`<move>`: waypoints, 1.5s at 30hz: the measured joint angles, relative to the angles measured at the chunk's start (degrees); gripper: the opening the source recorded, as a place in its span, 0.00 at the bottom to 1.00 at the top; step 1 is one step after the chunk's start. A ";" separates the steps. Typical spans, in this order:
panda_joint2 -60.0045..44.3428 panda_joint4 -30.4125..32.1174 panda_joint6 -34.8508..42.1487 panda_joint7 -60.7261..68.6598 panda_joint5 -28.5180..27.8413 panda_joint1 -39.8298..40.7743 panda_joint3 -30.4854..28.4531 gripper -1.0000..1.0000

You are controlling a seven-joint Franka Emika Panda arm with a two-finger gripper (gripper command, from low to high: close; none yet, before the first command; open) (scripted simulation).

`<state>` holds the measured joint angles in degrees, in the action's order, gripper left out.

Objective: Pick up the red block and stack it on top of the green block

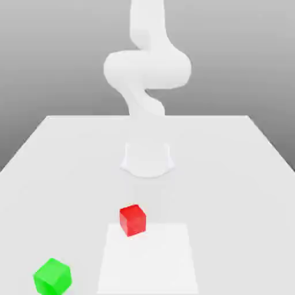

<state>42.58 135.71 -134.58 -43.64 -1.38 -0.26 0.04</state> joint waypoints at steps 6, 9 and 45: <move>-9.55 11.14 -7.95 6.83 -3.21 -0.57 -1.66 0.50; -14.30 16.83 -11.96 10.78 -4.29 -0.82 -3.33 0.50; -35.36 34.68 -28.58 30.03 -0.92 2.45 -5.24 0.00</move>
<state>7.21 170.38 -163.16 -13.62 -2.30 2.19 -5.20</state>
